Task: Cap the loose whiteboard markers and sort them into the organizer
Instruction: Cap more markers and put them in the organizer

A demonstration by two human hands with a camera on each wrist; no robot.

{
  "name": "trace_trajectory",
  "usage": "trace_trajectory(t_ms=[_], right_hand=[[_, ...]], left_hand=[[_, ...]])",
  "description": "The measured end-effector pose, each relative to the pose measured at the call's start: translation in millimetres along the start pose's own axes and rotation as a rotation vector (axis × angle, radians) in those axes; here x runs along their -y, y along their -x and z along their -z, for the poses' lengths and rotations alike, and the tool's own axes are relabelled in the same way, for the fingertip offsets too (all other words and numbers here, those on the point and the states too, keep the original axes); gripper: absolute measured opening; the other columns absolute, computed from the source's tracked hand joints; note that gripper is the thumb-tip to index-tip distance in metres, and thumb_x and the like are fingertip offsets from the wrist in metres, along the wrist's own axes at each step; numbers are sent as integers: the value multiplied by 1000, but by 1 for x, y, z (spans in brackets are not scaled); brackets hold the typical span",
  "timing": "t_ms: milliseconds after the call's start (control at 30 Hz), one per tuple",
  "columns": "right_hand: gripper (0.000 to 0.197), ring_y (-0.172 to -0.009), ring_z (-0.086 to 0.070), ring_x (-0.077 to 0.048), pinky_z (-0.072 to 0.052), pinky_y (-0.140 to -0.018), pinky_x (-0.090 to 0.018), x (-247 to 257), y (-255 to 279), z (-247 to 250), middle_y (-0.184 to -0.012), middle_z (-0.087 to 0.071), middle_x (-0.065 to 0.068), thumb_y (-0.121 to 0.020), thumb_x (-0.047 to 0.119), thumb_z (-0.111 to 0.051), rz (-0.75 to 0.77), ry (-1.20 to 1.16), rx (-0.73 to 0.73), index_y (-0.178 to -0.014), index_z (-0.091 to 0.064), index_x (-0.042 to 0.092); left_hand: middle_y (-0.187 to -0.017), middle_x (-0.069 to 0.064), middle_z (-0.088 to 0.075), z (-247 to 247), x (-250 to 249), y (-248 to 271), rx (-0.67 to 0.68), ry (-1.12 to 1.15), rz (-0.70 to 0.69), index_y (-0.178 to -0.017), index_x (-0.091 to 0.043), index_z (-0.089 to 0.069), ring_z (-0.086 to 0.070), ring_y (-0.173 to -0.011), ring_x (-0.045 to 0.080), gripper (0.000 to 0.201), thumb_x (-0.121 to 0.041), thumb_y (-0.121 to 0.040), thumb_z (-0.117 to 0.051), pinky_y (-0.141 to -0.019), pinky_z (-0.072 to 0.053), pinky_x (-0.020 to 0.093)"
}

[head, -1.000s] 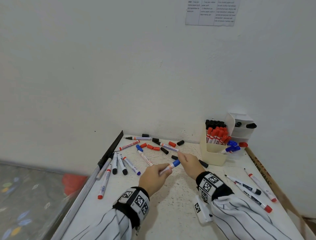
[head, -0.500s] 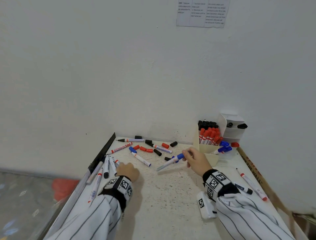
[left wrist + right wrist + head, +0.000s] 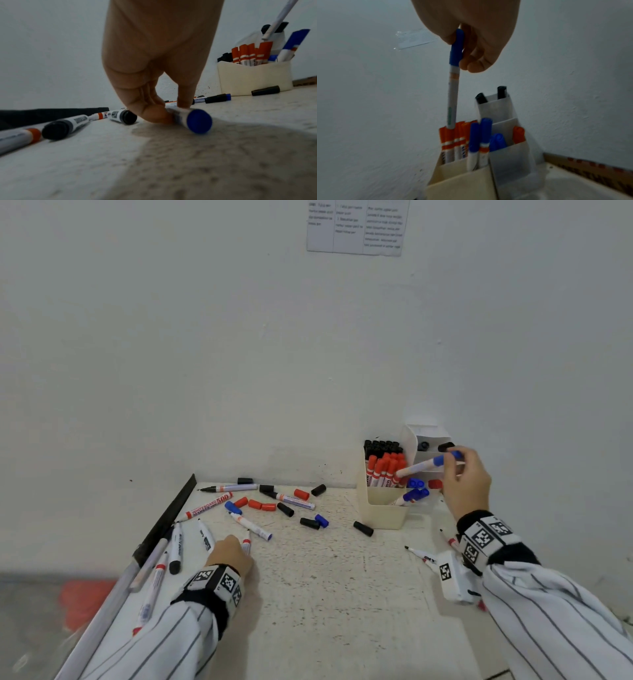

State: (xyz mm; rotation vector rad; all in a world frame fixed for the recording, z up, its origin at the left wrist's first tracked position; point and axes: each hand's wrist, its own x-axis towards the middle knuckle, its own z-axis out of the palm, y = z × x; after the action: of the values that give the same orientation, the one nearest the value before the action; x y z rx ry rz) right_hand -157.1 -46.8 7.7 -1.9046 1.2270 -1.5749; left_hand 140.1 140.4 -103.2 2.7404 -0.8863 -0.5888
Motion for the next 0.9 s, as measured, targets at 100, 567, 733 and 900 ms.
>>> trace_trajectory(t_ms=[100,567,733,900], right_hand=[[17,-76,-59,-28,-50,-70,-29,-14,-13,11,-92,-61,-13,-94,10,-47,13,19,9,-107,-56,3],[15,-89,-54,-21,-38,-87,-38,-38,9,-31,-93,-64,-1,-86,17,-62,72,359,332,-101,-62,13],[8,-105,-42,-21,-19,-94,-38,-30,15,-43,-85,-57,8,-87,30,-58,2,644,388,-93,-63,29],[9,-108,-41,-23,-19,-98,-39,-21,18,-45,-92,-58,7,-87,27,-58,-10,722,366,-94,-62,24]], left_hand=[[-116,11,-57,0,-3,-1,3,96,28,-112,-6,-52,-55,-94,19,31,-29,-92,-52,-74,-44,24],[-108,8,-63,-7,-13,-1,27,515,-131,-124,-10,-54,-58,-79,14,36,-28,-93,-53,-75,-51,24],[-104,6,-62,-6,-9,2,46,563,-139,-125,-12,-55,-58,-78,14,34,-25,-94,-51,-75,-51,24],[-99,4,-60,-3,-5,3,0,594,-120,-121,-11,-56,-60,-87,18,30,-23,-94,-51,-88,-51,31]])
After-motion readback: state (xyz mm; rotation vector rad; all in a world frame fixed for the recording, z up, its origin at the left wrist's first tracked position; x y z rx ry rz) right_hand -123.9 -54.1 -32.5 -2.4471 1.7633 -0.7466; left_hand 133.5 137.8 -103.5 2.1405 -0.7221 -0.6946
